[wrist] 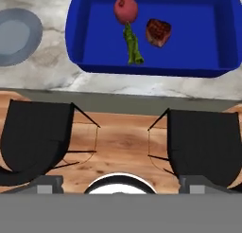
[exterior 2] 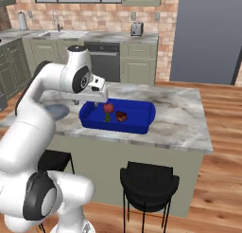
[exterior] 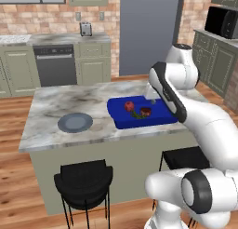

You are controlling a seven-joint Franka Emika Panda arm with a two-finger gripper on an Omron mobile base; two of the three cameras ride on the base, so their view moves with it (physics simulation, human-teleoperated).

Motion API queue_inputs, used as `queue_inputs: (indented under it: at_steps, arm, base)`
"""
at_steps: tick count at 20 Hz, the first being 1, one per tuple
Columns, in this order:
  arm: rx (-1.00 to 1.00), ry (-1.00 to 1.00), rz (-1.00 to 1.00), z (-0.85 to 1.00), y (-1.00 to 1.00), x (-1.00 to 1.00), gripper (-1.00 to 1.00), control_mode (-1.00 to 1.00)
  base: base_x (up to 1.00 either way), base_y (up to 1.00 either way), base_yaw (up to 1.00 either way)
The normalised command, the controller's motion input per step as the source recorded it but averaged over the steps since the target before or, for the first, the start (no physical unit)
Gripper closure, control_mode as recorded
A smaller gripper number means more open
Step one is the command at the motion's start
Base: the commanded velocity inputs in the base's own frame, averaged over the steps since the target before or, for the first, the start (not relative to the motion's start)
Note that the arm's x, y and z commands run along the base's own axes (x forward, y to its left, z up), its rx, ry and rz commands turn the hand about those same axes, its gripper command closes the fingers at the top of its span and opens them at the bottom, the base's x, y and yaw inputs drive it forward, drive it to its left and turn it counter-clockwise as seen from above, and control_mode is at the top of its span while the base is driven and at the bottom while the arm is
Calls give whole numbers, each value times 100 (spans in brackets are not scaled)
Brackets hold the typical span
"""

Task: Create a steak meal by picking up the steak and asparagus from the tray and placing them on the plate. Leave the pomegranate on the tray.

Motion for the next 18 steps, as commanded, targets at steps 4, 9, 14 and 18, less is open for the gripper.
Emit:
queue_inputs:
  at_steps: [4, 9, 14, 18]
  arm:
    - [0, 21, -2, -8, -28, 53, -100, -100]
    - [0, 15, 0, -24, -4, 45, -100, -100]
    - [0, 17, 0, -43, 0, 48, -100, -100]
    - [0, 18, 0, -55, 0, 46, -100, -100]
  base:
    - [0, 0, 0]
    - [0, 0, 0]
    - [0, 0, 0]
    - [0, 0, 0]
